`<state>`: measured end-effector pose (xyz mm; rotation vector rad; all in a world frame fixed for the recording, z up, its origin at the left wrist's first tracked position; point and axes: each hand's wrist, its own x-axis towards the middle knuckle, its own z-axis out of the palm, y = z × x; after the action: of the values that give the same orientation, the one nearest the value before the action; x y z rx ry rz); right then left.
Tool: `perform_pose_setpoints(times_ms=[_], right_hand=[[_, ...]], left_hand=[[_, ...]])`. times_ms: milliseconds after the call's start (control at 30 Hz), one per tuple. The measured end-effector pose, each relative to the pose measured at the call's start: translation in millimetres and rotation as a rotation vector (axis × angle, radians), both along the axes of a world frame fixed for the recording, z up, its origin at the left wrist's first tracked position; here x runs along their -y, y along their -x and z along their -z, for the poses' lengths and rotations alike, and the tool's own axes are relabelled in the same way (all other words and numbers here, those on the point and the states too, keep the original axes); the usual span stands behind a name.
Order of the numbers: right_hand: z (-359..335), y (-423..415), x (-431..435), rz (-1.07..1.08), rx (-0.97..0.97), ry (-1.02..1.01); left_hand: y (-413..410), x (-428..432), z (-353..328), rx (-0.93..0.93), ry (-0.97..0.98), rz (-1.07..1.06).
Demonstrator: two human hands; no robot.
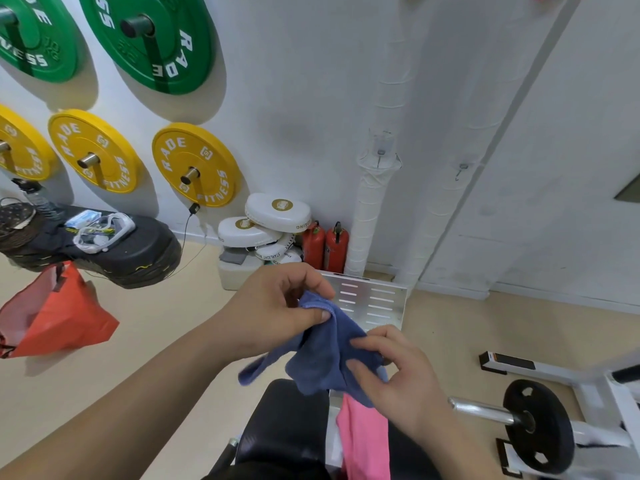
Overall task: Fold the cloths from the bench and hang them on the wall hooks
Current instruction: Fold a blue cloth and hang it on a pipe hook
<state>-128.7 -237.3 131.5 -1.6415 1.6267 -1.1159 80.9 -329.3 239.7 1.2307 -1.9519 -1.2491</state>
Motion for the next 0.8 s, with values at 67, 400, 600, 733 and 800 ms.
perform_pose_setpoints(times_ms=[67,400,600,733,800], right_hand=[[5,-5,0,0.019,-0.025,-0.062],[39,-25,9,0.107,-0.155,-0.075],[29,-38,9,0.205,0.005,-0.058],[6,-45,13,0.253,0.104,0.062],[-6,-47,16,0.249,0.101,0.090]], left_hand=[[3,0,-1,-0.025,-0.002,0.013],[6,6,-2,-0.092,0.001,-0.082],[4,3,4,-0.169,-0.055,-0.119],[4,-2,10,-0.114,-0.044,-0.104],[4,-3,13,-0.083,-0.034,-0.089]])
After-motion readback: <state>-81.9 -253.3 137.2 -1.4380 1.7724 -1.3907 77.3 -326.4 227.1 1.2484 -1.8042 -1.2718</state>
